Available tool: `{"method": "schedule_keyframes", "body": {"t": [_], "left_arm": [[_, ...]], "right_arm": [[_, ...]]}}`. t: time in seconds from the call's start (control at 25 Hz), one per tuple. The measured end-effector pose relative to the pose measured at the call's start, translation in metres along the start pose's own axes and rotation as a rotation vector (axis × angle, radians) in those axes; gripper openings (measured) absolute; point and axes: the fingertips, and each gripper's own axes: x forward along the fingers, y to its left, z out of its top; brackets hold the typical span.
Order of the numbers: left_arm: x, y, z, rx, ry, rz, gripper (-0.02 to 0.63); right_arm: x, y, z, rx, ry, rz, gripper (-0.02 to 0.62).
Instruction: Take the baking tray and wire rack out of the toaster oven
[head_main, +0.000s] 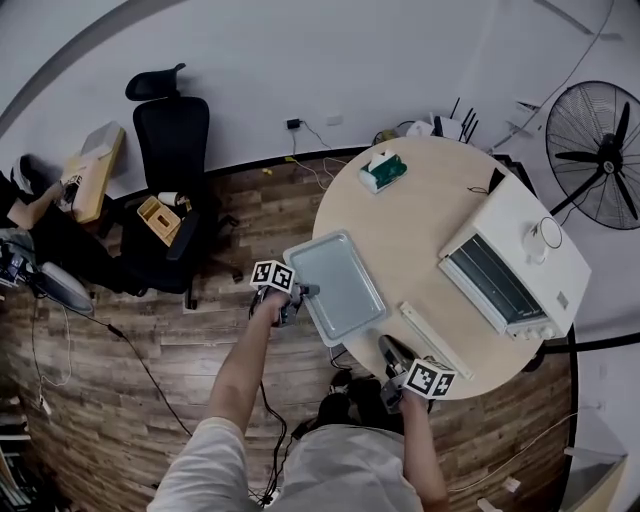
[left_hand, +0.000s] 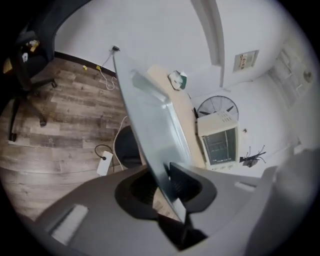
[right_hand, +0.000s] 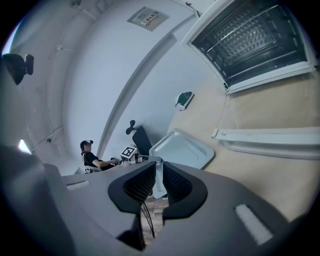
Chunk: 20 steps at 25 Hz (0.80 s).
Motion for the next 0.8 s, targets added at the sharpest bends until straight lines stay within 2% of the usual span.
{"method": "schedule_keyframes", "body": {"t": [0.2,0.36,0.48,0.6,0.8], "left_arm": [[0.002,0.023,0.028,0.102,-0.037,0.263,0.187],[0.004,0.023,0.042,0.172,-0.075,0.352,0.215],[0.0,0.027,0.053,0.233,-0.113,0.455,0.246],[-0.004,0.024,0.065,0.327,-0.159,0.56,0.271],[-0.003,0.021,0.071,0.396,-0.182,0.652,0.272]], "right_arm": [[-0.006,-0.006,0.001,0.015,-0.004,0.0,0.041],[-0.012,-0.01,0.004,0.026,-0.01,-0.003,0.041],[-0.017,-0.016,0.008,0.026,-0.022,-0.013,0.041],[-0.024,-0.024,0.012,0.026,-0.039,-0.032,0.041],[-0.032,-0.033,0.014,0.036,-0.057,-0.045,0.041]]}}
